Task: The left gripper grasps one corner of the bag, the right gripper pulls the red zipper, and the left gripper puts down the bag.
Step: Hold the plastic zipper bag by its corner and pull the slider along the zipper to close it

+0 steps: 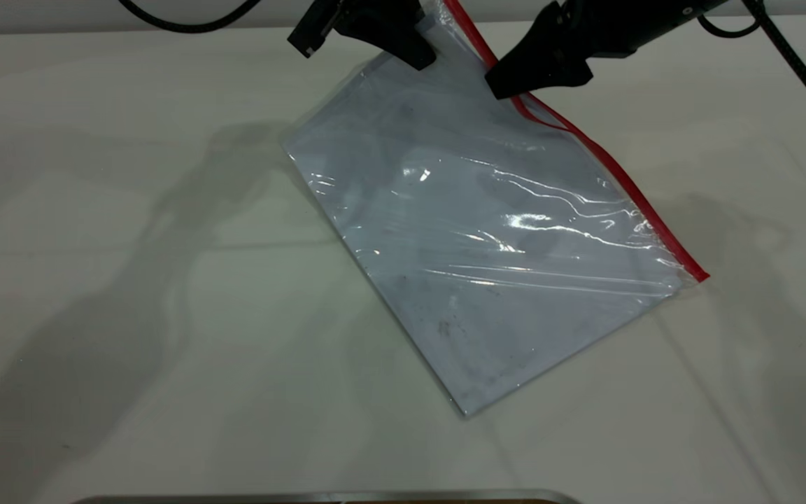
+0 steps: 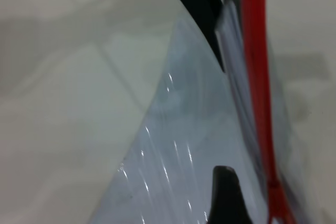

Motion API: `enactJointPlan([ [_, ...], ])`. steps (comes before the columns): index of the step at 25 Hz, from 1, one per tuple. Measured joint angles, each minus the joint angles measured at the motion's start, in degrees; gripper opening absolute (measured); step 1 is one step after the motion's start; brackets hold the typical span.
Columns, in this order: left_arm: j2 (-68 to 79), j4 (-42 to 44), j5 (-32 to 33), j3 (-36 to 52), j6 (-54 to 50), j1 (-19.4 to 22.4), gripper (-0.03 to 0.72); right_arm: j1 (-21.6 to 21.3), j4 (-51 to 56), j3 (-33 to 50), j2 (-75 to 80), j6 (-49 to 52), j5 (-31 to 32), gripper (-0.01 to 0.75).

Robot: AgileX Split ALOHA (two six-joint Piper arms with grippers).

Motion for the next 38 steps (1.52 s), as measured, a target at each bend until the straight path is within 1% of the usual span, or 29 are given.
enactJointPlan([
  [2, 0.0, -0.07, -0.19, 0.0, 0.0, 0.0, 0.052, 0.0, 0.48, -0.07, 0.0, -0.19, 0.66, 0.538],
  [5, 0.0, -0.07, -0.24, 0.0, 0.0, 0.0, 0.052, 0.0, 0.59, -0.07, 0.0, -0.19, 1.08, 0.489],
  [8, 0.0, -0.07, -0.24, 0.0, 0.0, 0.0, 0.052, 0.0, 0.59, -0.14, 0.0, -0.19, 1.08, 0.389],
  [11, 0.0, -0.07, -0.24, 0.0, 0.0, 0.0, 0.052, 0.0, 0.66, -0.14, 0.0, -0.23, 1.08, 0.256],
  [13, 0.0, -0.09, -0.24, 0.0, 0.0, 0.0, 0.052, 0.0, 0.66, -0.25, 0.0, -0.23, 1.08, 0.187],
  [16, 0.05, -0.7, -0.26, 0.0, -0.06, 0.0, 0.052, 0.0, 0.7, -0.36, 0.37, -0.3, 1.08, 0.126],
  [24, 0.35, -1.51, -0.42, 0.0, -2.16, 0.0, 0.052, -0.06, 0.77, -0.36, 0.48, -0.36, 0.91, 0.039],
  [30, 0.4, -1.58, -0.94, 0.0, -4.85, 0.0, 0.052, -0.06, -0.23, -0.43, 0.48, 0.28, -0.79, 0.034],
  [34, 0.47, -1.84, -1.94, 0.0, -6.99, 0.0, 0.052, -0.06, -5.35, -0.48, 0.48, 4.91, -2.9, 0.034],
  [38, 0.52, -2.17, -2.36, 0.0, -8.35, 0.05, 0.052, -0.06, -13.39, -0.66, 0.48, 11.53, -4.82, 0.034],
])
